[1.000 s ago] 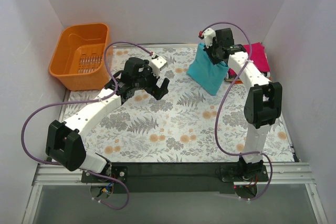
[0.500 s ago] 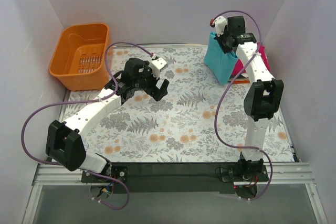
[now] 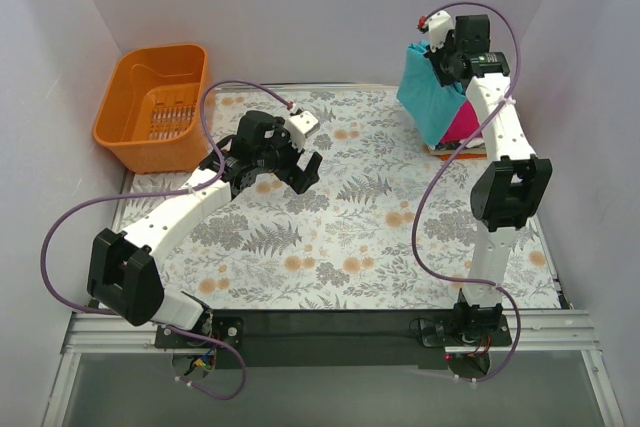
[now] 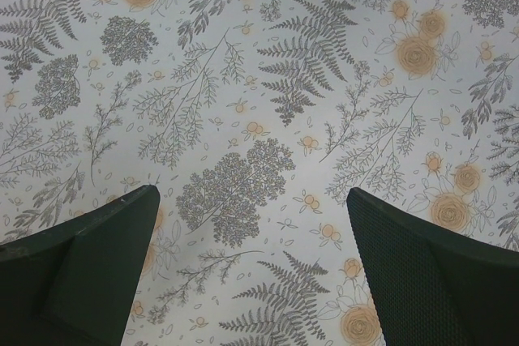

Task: Fold and stack the t-shirts
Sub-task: Neatly place the folded tshirt to the corner

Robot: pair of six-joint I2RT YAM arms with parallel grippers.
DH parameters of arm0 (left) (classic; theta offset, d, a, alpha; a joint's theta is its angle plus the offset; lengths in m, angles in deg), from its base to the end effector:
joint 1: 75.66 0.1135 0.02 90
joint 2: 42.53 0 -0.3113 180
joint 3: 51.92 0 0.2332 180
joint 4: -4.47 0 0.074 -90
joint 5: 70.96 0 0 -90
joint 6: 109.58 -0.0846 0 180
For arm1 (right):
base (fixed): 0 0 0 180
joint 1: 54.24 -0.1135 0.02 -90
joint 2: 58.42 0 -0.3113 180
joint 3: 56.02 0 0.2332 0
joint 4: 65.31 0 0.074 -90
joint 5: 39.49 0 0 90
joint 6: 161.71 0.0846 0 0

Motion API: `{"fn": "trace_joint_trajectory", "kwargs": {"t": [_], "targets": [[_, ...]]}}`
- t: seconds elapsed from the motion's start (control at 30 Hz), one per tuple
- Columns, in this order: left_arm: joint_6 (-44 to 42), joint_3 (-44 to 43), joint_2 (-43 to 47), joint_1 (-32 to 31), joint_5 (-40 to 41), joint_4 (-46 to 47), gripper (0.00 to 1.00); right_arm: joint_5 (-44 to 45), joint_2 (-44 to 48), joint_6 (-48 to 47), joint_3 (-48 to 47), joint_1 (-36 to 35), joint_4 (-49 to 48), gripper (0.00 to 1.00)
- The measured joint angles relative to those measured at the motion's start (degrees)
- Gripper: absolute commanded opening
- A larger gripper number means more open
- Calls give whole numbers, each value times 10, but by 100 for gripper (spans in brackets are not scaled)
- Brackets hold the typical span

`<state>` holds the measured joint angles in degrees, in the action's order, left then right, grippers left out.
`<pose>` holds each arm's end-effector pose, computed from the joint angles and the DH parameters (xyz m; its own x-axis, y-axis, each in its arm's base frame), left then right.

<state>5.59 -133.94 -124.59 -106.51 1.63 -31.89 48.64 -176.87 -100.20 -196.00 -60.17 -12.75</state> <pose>0.2744 -0.1934 0.3298 -0.7571 -0.0205 -0.6530 0.4133 0.7591 -0.5030 0.5180 0.0566 0.3911 -0.3881 -0.5196 -0.7612 -0.3598 0.8458 -0.3940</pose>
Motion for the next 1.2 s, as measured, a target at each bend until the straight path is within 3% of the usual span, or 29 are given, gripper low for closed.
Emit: {"fn": "trace_joint_trajectory", "kwargs": {"t": [0.53,1.03,1.07,1.2], "targets": [[-3,0,-3,0,-2,-4,96,-28,-12,-24,-7,86,-2,1],[-2,-25,-49,0,-2,-35,97,-70,-111,-92,8,164,-71,1],[-2,-26,-49,0,-2,-39,97,-70,-118,-93,8,164,-77,3],[-3,-30,-49,0,-1,-47,98,-59,-140,-95,12,165,-96,33]]}}
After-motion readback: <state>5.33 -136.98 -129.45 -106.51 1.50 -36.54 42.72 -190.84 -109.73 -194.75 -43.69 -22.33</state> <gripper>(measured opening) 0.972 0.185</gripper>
